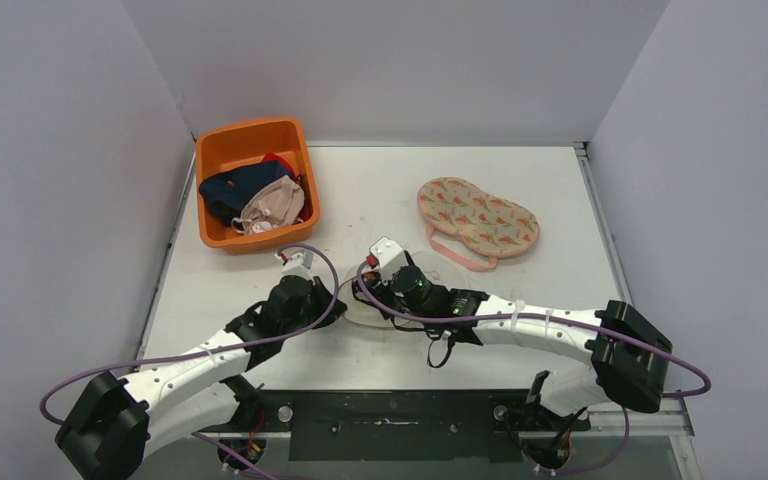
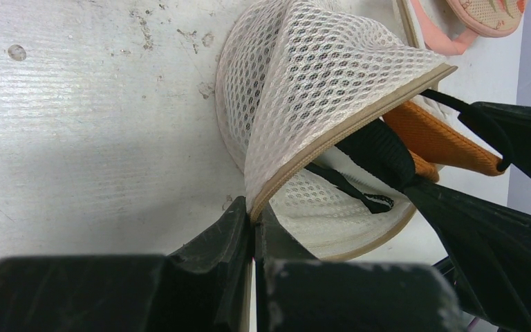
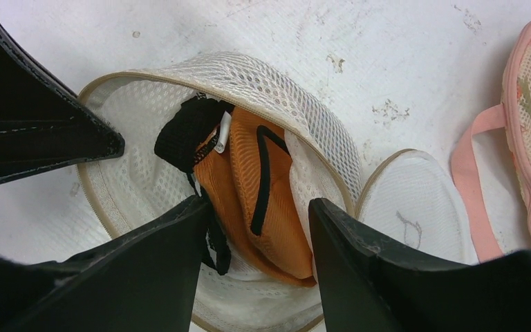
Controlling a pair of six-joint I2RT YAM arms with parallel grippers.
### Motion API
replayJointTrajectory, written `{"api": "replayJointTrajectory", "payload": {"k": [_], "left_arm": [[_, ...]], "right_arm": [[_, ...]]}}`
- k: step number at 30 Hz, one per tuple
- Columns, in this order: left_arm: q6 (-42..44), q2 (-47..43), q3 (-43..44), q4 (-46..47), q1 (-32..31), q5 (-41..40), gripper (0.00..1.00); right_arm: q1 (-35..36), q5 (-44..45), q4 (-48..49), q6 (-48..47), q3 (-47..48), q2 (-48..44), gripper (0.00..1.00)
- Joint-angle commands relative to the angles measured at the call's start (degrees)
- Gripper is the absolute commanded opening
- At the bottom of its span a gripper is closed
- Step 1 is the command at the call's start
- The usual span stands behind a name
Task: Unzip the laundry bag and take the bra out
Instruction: Pick up the bra from the laundry bag.
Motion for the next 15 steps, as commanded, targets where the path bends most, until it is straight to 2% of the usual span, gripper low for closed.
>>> {"api": "replayJointTrajectory", "payload": {"k": [1,6,12,15], "left_arm": [[0.95,0.22,2.66,1.46,0.32,0.70,0.00],[0.92,0.17,2.73,1.55,0.32,0.66,0.00],[0.95,0.12,2.54,1.72,0.33,0.71,0.00],[0.95,-0.04,2.43,1.72,0.34,0.50,0.00]], "right_arm": [[-0.96,-1.23,3.42,0.73,2.23,-0.97,0.56],[-1.66,-2.07,2.78,0.67,2.82,0.12,0.45],[-2.90,-4.06,4.17,2.37,2.05,-0.93,0.26],[-4.63,-7.53,5.01,4.69,1.05,-2.76,0.21]]}}
